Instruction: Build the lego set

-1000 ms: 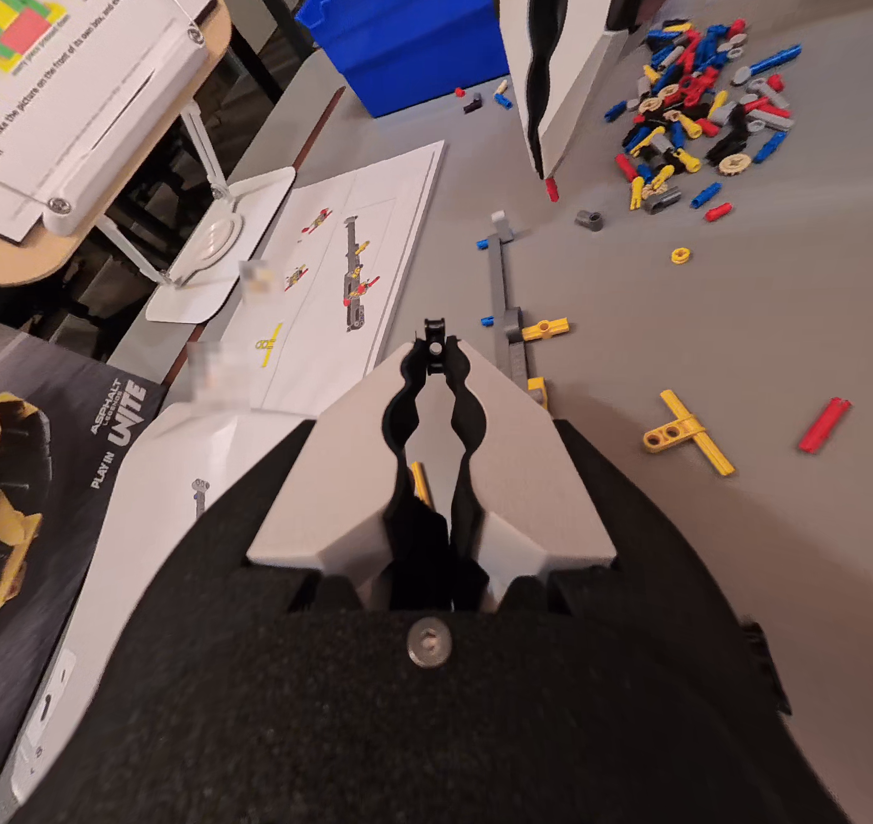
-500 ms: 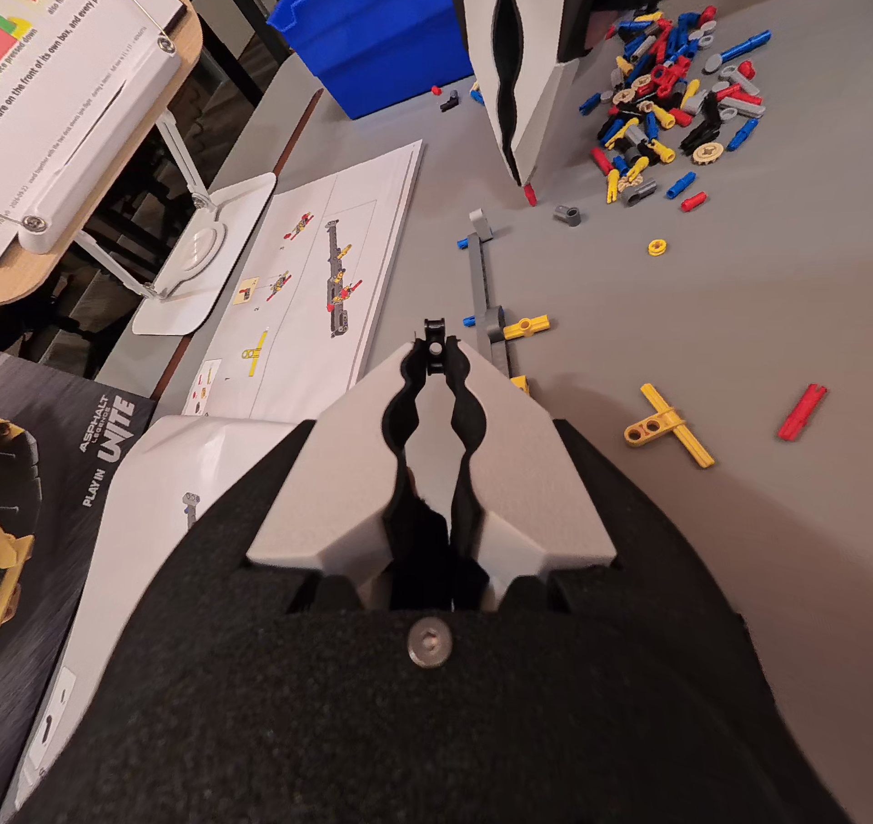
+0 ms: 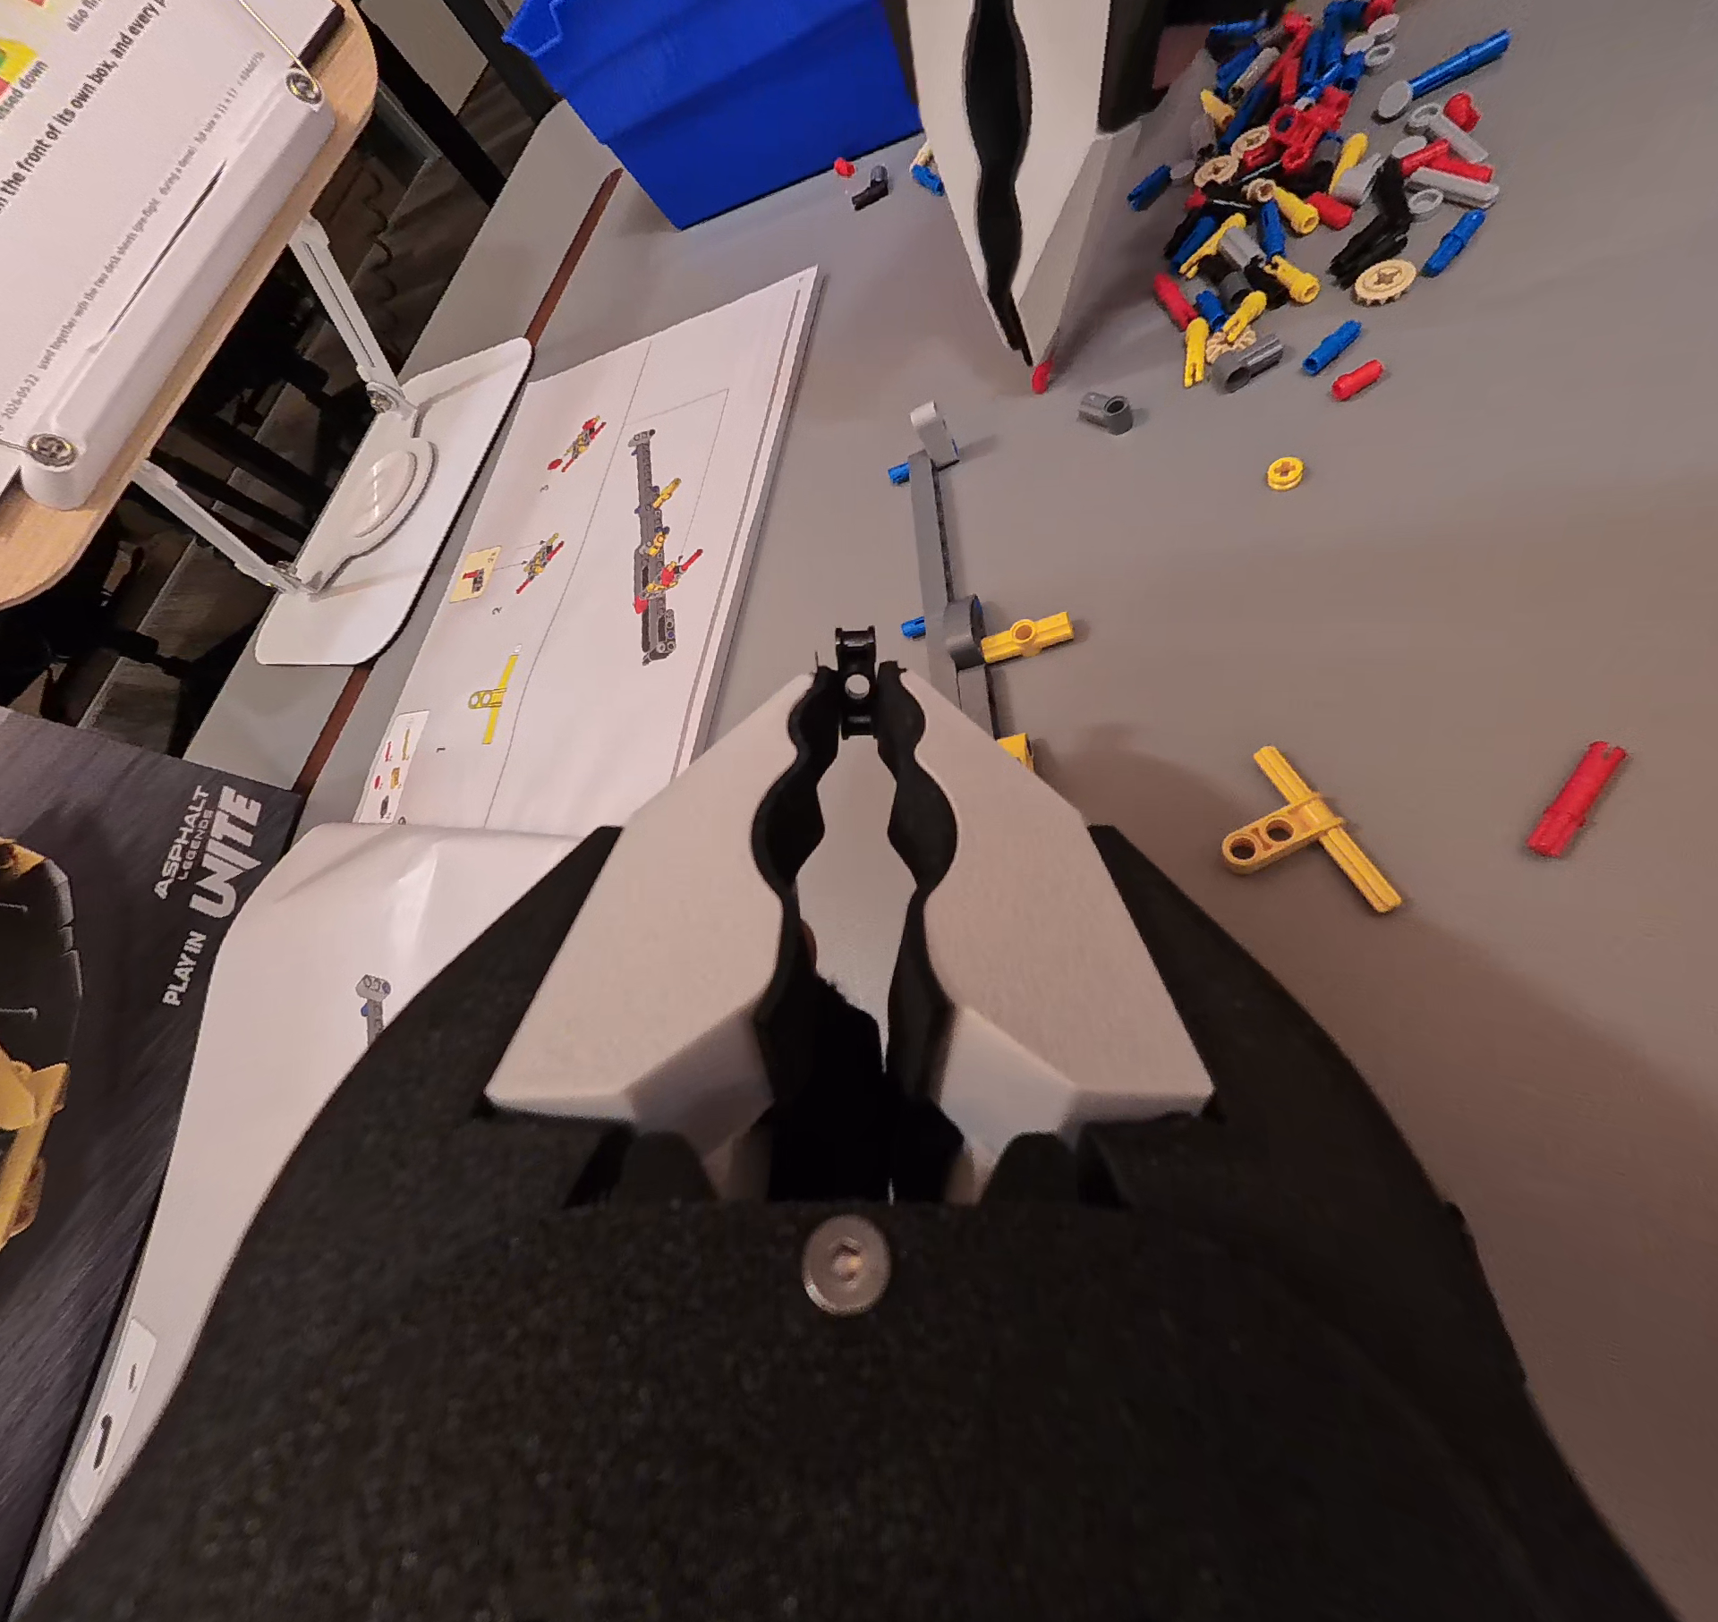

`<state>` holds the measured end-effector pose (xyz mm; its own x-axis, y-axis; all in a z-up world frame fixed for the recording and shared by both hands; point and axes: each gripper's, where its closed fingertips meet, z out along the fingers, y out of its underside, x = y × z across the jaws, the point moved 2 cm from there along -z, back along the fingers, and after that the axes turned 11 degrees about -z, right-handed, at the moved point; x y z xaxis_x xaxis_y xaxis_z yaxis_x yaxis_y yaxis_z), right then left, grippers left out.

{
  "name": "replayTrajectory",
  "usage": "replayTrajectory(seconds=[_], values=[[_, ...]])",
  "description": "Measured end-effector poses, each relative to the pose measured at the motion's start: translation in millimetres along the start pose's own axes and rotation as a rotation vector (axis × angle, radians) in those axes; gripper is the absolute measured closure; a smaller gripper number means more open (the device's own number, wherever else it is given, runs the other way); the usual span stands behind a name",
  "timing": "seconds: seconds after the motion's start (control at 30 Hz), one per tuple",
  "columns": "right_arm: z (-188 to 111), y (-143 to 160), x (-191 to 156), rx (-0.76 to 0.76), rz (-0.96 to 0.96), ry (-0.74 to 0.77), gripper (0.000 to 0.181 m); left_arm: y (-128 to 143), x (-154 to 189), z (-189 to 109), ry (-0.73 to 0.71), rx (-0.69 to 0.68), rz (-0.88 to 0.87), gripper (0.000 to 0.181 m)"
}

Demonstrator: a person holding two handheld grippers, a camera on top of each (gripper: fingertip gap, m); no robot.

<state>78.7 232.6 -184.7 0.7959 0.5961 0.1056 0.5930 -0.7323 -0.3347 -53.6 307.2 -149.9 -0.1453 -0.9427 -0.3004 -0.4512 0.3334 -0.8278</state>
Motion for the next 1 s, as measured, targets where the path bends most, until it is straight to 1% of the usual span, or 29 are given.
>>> replayTrajectory(seconds=[0.17, 0.27, 0.33, 0.4, 0.43, 0.53, 0.57, 0.67, 0.77, 0.83, 0.87, 0.9, 1.0], values=[[4.2, 3.4, -1.5, -0.006, 0.007, -0.003, 0.175, 0.4, 2.4, 0.8, 0.004, -0.004, 0.014, 0.175], [-3.1, 7.2, 1.1, -0.005, 0.014, 0.017, 0.170, 0.7, 3.1, 0.8, 0.005, -0.003, 0.022, 0.175], [-13.3, 11.2, 4.8, 0.025, 0.064, 0.044, 0.168, 1.0, 2.6, 0.7, 0.003, -0.006, 0.024, 0.175], [-19.7, 16.3, -1.1, 0.077, 0.138, 0.027, 0.164, 0.9, 2.2, 0.3, -0.001, -0.007, 0.032, 0.175], [-18.5, 20.1, -6.1, 0.093, 0.163, 0.020, 0.163, 0.9, 2.6, 0.3, -0.001, -0.009, 0.036, 0.175], [-11.3, 29.8, -10.8, 0.146, 0.176, 0.115, 0.160, -0.9, 6.7, 0.1, 0.005, -0.008, 0.052, 0.175], [-10.0, 29.8, -10.4, 0.178, 0.190, 0.144, 0.161, -1.5, 9.4, 0.3, 0.013, -0.008, 0.057, 0.175], [-5.9, 27.7, -11.1, 0.236, 0.220, 0.169, 0.161, -2.8, 19.6, 1.2, 0.038, -0.007, 0.088, 0.175], [2.0, 29.0, -12.8, 0.216, 0.204, 0.164, 0.163, -2.6, 27.9, 2.6, 0.058, -0.009, 0.110, 0.175], [3.5, 26.9, -13.7, 0.234, 0.196, 0.163, 0.167, -2.5, 31.1, 3.4, 0.067, -0.011, 0.114, 0.175], [3.4, 27.6, -13.1, 0.235, 0.192, 0.172, 0.170, -2.5, 32.5, 3.6, 0.071, -0.011, 0.118, 0.175], [3.3, 28.5, -12.7, 0.231, 0.186, 0.186, 0.178, -2.5, 33.7, 3.9, 0.074, -0.010, 0.122, 0.176], [3.5, 27.3, -15.2, 0.218, 0.139, 0.197, 0.178, -6.2, 35.0, 3.5, 0.068, 0.014, 0.135, 0.176]])
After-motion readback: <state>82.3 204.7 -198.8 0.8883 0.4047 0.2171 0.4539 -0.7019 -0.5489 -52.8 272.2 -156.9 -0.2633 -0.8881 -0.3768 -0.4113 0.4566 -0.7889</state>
